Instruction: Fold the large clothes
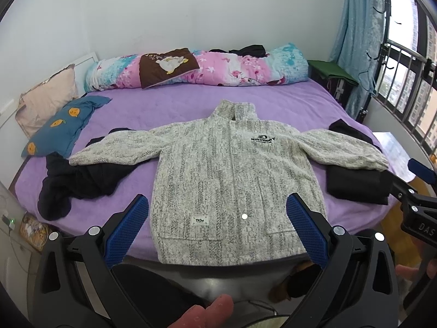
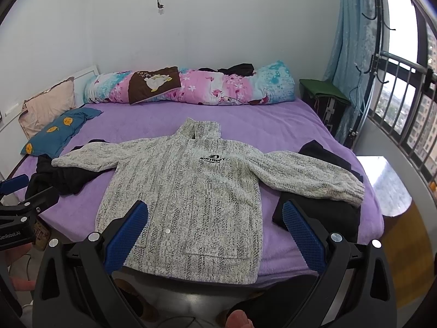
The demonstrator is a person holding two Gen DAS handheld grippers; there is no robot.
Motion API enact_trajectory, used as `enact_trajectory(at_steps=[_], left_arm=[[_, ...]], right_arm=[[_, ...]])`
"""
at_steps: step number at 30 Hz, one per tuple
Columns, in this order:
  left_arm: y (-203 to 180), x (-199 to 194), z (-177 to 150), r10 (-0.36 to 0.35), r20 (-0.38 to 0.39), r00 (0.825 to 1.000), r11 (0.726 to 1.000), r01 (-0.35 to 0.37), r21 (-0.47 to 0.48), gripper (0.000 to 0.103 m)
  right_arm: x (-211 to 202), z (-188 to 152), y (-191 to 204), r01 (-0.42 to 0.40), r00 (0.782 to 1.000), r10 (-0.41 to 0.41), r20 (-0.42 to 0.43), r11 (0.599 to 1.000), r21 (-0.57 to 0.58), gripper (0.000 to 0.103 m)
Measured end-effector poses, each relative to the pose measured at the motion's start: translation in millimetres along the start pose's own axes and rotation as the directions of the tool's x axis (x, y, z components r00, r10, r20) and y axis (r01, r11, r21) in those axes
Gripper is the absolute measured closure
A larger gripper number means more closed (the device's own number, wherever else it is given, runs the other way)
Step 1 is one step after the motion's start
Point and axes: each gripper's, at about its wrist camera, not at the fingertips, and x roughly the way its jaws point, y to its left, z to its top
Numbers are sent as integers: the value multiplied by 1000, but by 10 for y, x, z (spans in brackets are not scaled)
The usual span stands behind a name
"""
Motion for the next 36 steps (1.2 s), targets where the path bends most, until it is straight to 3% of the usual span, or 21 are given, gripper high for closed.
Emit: enact_trajectory(at_steps=[36], left_arm=[[38, 25, 0, -6, -10, 1000, 1000, 6, -13, 6]], right_arm=[[1, 26, -3, -7, 1000, 7, 11, 1000, 1, 6]])
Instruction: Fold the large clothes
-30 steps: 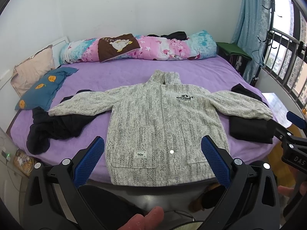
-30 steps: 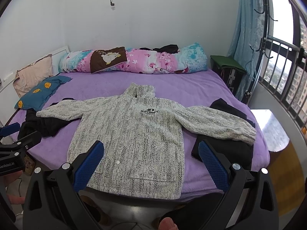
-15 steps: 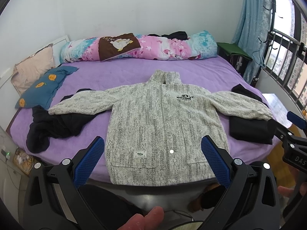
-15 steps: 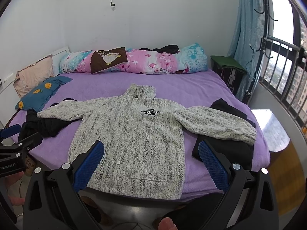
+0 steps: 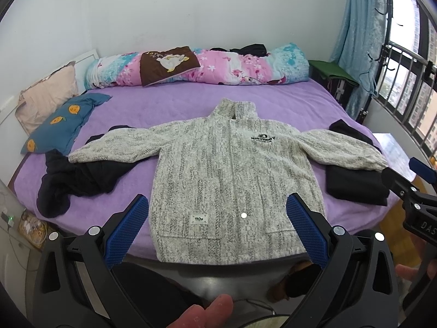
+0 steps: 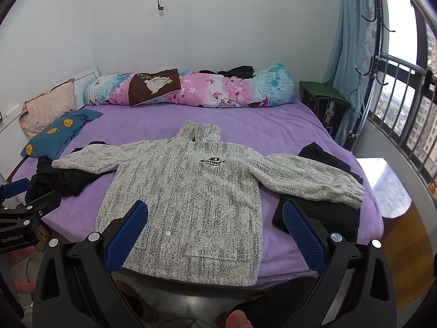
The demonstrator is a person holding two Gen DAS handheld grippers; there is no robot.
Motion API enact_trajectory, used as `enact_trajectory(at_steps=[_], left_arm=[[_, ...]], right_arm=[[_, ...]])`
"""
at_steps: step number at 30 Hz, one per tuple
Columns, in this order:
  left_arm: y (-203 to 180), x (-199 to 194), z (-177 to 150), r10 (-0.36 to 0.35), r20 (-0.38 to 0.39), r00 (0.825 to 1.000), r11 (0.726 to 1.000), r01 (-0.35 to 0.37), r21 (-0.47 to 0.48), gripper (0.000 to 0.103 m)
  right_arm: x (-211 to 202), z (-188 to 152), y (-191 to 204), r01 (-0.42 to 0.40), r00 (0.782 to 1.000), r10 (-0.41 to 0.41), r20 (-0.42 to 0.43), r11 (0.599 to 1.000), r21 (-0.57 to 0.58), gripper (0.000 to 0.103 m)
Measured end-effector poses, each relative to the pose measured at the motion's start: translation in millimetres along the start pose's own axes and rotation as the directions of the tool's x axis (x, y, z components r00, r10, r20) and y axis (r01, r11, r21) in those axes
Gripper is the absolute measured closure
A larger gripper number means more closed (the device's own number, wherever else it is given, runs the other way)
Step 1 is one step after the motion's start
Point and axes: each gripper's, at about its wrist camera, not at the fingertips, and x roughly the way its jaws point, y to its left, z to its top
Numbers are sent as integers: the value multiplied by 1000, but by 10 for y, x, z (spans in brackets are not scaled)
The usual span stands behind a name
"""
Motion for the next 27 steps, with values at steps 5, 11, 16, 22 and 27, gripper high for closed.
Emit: enact_trajectory(at_steps=[5, 11, 16, 22, 27], left_arm=[[-26, 7, -7, -4, -1, 1000, 1000, 4, 14, 6], [-87, 72, 6, -9, -10, 1000, 1000, 9, 24, 6], [-77, 159, 43, -44, -15, 999, 999, 43, -22, 6], [-44, 386, 101, -92, -39, 995, 995, 90, -49, 6], [-51, 535, 138, -58, -36, 998, 998, 56, -39, 6]], right_arm=[[9, 16, 2, -1, 1000, 1, -3, 1000, 7, 6], [45, 16, -36, 3, 1000, -3, -3, 1000, 8, 6], [113, 25, -83, 10, 1000, -10, -9, 1000, 19, 6], [187, 53, -140, 8, 1000, -8, -8, 999, 33, 6], [230, 77, -216, 30, 1000, -31, 1, 999, 42, 6]])
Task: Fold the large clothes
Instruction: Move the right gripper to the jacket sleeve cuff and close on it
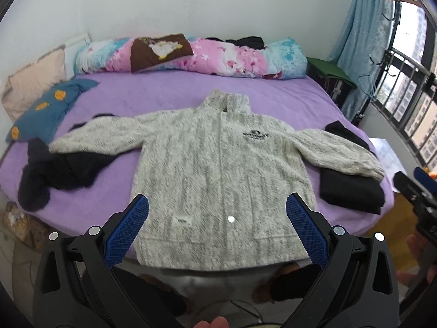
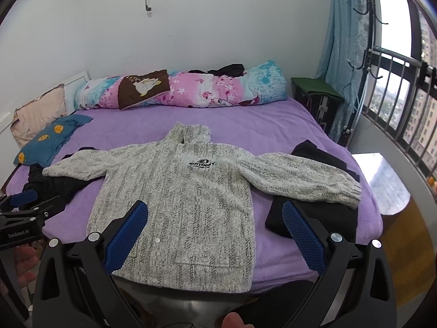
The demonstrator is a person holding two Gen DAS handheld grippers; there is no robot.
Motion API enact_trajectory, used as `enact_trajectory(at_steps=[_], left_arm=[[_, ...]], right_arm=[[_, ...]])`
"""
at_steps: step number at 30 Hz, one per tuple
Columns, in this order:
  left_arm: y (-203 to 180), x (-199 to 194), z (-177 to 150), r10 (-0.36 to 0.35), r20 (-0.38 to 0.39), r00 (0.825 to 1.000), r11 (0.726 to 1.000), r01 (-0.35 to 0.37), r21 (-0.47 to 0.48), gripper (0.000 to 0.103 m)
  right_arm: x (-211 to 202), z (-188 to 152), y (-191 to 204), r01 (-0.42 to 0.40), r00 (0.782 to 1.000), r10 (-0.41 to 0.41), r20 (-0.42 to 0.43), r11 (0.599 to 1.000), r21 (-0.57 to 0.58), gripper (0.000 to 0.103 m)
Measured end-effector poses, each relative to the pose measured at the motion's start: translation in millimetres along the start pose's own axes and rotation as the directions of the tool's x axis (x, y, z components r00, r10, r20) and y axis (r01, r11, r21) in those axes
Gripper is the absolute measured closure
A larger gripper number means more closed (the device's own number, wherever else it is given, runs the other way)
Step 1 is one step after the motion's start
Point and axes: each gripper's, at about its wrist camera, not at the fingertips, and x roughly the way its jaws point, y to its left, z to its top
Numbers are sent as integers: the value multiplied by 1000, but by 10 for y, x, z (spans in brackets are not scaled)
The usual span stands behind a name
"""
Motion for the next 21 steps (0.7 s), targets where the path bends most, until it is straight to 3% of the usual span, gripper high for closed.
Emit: enact_trajectory(at_steps=[3, 9, 12, 17, 21], left_arm=[[6, 54, 16, -46, 13, 999, 999, 46, -13, 6], [-46, 240, 69, 3, 17, 1000, 1000, -3, 4, 6], [-129, 353, 100, -9, 7, 1000, 1000, 9, 18, 6], [-351, 590, 143, -41, -15, 999, 998, 42, 45, 6], [-602, 878, 245, -73, -24, 997, 995, 75, 69, 6]], right_arm=[[26, 18, -72, -19, 1000, 19, -3, 999, 28, 6], [82, 38, -215, -34, 999, 33, 14, 998, 55, 6], [150, 35, -274, -11, 1000, 10, 8, 998, 59, 6], [311, -3, -425, -38, 999, 39, -17, 997, 70, 6], [482, -17, -652, 20, 1000, -18, -24, 996, 90, 6]])
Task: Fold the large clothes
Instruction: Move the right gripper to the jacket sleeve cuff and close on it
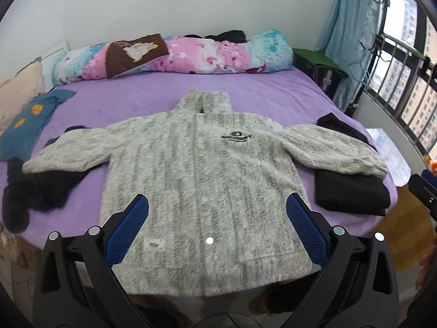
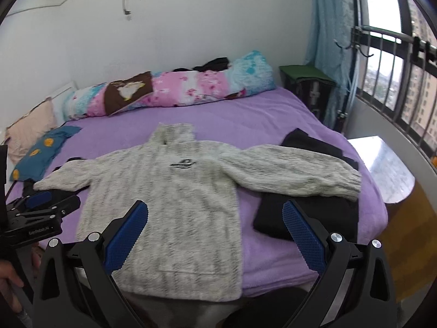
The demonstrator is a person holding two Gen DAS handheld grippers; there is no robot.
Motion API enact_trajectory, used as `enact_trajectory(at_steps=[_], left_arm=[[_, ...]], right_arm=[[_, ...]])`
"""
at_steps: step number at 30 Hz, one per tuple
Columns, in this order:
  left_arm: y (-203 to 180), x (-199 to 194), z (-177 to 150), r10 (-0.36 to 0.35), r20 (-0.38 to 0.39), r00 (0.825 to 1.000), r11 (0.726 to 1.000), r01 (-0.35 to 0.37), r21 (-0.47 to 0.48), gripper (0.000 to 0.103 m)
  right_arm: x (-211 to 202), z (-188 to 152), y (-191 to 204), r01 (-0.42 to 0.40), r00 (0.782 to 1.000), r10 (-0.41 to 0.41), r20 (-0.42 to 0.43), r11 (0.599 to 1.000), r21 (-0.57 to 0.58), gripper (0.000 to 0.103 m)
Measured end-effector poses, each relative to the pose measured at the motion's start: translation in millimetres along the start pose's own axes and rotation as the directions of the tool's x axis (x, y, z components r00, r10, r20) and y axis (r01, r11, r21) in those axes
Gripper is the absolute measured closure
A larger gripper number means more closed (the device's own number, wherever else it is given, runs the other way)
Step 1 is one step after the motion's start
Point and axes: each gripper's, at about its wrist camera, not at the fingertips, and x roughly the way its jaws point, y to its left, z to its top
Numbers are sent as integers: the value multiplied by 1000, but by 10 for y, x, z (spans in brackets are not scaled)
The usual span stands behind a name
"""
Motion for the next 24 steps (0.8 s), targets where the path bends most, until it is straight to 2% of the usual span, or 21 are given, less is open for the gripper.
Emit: enact_trajectory(at_steps=[5, 8, 12, 15, 19, 22, 24], left_arm=[[-379, 575, 180, -107, -32, 994, 992, 109, 68, 6], [-637, 991, 268, -138, -52, 989, 985, 143, 97, 6], [-920, 1651, 390, -189, -107, 976, 976, 198, 84, 6], [-1114, 2126, 445, -232, -116, 966, 966, 243, 91, 6], [-1348, 2789, 484, -284, -146, 948, 949, 299, 97, 6], [-1537, 3189, 475, -302, -161, 940, 936, 324, 138, 6], [-1646, 3396, 452, -295, -163, 941, 932, 321, 169, 6]], right_arm=[[367, 33, -386, 87, 996, -86, -34, 996, 21, 6], [686, 31, -709, 149, 987, -147, -71, 988, 37, 6], [1080, 30, -1188, 211, 972, -200, -121, 974, 86, 6], [1277, 52, -1551, 271, 958, -254, -136, 954, 129, 6], [1497, 101, -2138, 283, 956, -248, -158, 922, 264, 6], [1652, 126, -2544, 330, 941, -287, -180, 899, 290, 6], [1712, 121, -2707, 349, 934, -301, -193, 886, 306, 6]])
